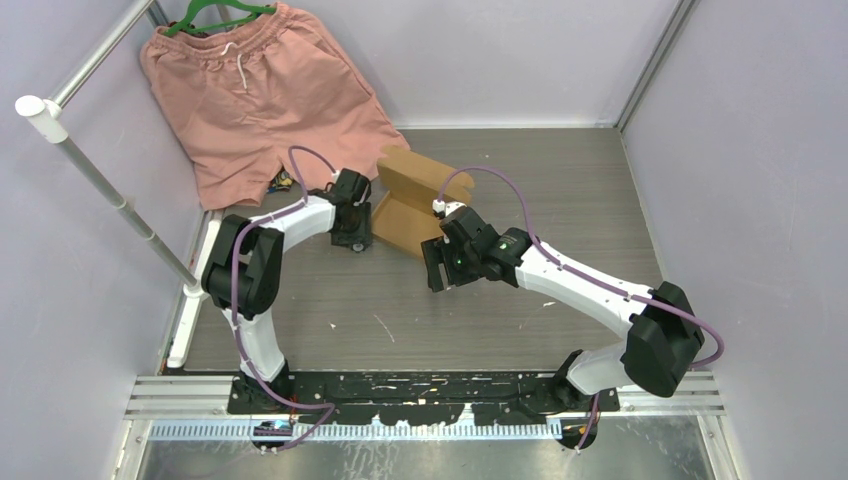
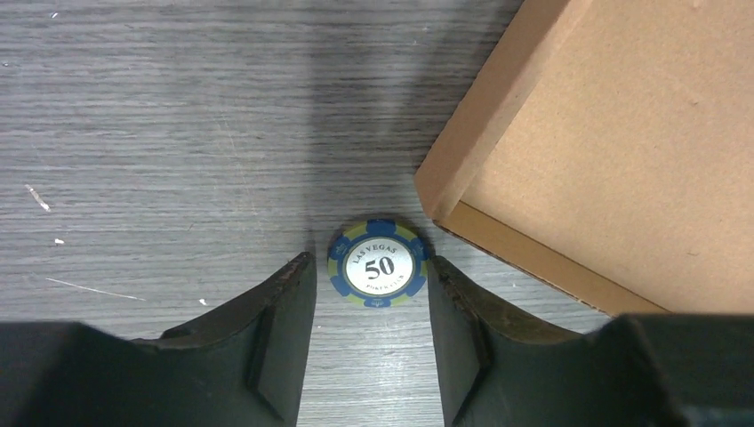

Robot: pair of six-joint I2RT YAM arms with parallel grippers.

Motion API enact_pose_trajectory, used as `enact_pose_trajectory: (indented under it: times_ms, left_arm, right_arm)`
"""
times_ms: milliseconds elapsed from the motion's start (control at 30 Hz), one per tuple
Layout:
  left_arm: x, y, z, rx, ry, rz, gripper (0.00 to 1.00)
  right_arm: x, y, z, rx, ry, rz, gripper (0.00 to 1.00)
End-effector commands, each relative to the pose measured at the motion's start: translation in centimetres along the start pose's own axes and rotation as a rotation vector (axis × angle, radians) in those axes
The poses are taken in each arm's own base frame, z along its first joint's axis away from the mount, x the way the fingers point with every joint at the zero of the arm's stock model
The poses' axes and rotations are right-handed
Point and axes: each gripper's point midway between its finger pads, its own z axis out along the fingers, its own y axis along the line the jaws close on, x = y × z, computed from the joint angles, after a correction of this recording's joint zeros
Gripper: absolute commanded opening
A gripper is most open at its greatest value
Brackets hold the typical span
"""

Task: Fold the paper box
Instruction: Pick up the product from the center of the board.

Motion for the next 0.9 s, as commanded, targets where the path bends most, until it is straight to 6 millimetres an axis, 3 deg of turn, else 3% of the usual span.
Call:
enact_pose_trajectory:
  times_ms: [0, 500, 867]
  left_arm:
    - [0.7, -1.1, 1.5, 0.042, 0.027, -0.017, 0.47]
    - [1.3, -0.1, 0.4, 0.008, 0.032, 0.007, 0.41]
    - [-0.4, 0.0, -2.8, 0.018, -0.032, 0.010, 0.38]
  right_arm:
    - [-0.9, 0.5, -0.3, -0.025, -0.041, 0.009, 0.81]
    - [-0.8, 0.6, -0.1, -0.028, -0.037, 0.014, 0.81]
    - [-0.9, 0.6, -0.2, -0.029, -0.038, 0.015, 0.81]
